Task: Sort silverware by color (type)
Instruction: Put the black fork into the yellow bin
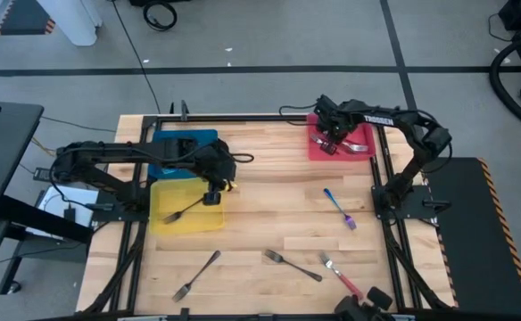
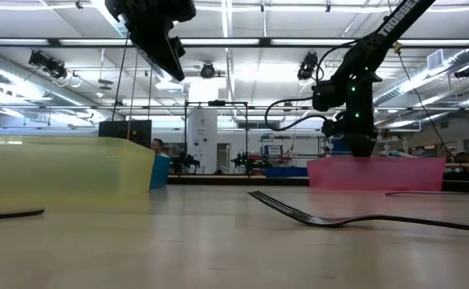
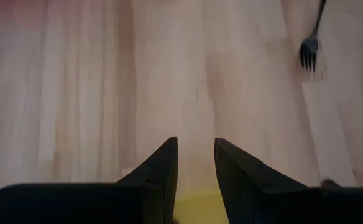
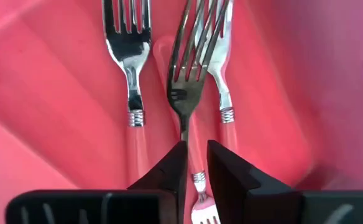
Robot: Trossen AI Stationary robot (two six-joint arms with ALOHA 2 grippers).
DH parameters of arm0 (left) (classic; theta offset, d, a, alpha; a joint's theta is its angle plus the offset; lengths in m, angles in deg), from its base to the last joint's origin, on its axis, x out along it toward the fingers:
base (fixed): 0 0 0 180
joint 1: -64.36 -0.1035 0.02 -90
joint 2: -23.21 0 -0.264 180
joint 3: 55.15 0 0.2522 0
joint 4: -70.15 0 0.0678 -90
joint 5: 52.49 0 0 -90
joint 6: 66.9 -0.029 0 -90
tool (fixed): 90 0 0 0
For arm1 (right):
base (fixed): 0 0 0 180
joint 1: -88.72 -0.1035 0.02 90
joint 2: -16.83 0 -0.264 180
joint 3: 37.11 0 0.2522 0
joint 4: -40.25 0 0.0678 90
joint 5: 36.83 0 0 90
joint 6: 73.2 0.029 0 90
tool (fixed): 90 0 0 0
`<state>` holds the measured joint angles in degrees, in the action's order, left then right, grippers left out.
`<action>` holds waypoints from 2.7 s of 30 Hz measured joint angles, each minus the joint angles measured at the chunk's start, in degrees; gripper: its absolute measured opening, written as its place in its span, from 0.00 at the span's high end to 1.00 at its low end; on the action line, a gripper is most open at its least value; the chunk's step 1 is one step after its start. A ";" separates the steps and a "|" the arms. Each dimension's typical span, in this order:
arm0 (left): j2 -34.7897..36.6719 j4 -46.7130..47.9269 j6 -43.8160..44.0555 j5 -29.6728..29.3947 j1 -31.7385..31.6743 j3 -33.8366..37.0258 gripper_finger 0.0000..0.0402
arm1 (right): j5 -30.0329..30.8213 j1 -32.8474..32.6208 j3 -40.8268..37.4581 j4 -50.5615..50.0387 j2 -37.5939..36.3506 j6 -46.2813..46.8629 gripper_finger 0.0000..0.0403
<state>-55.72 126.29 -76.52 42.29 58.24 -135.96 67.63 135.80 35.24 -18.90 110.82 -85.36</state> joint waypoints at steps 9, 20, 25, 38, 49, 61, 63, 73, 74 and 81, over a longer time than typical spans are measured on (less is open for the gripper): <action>-1.68 -1.42 8.09 -0.09 3.09 -0.02 0.74 | 3.88 -3.52 0.01 -2.53 -1.49 1.95 0.77; -1.75 3.06 25.26 -0.17 9.22 -0.04 0.74 | 3.64 -7.55 0.57 -5.91 -9.58 9.75 0.77; -1.75 4.67 34.32 -0.66 14.31 -0.04 0.74 | 3.50 -8.93 0.57 -8.03 -14.68 12.85 0.78; -3.64 10.05 63.77 -13.57 31.55 -0.13 0.74 | 2.80 -9.50 0.57 -6.43 -20.94 17.09 0.77; -12.15 10.94 79.73 -15.15 40.46 -0.04 0.74 | -0.92 -11.55 0.55 -6.29 -21.07 18.51 0.78; -19.49 5.84 91.85 -14.97 49.43 -0.09 0.74 | -1.24 -13.55 0.55 -6.29 -21.04 18.73 0.78; -21.07 4.93 93.27 -14.61 49.97 -0.04 0.74 | -1.22 -13.69 0.56 -6.27 -21.04 19.35 0.78; -26.70 -0.79 95.51 -11.80 51.06 -0.09 0.74 | -2.40 -14.11 0.55 -6.61 -21.04 19.68 0.78; -27.24 -0.49 95.67 -11.03 51.06 -0.08 0.74 | -2.41 -14.11 0.55 -6.62 -21.03 19.69 0.78; -29.78 -0.45 96.03 -9.27 51.02 -0.24 0.75 | -2.69 -14.11 0.55 -6.69 -21.02 19.65 0.78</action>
<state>-85.51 125.84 19.51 33.02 109.26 -136.20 64.94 121.69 35.79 -25.59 89.80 -65.71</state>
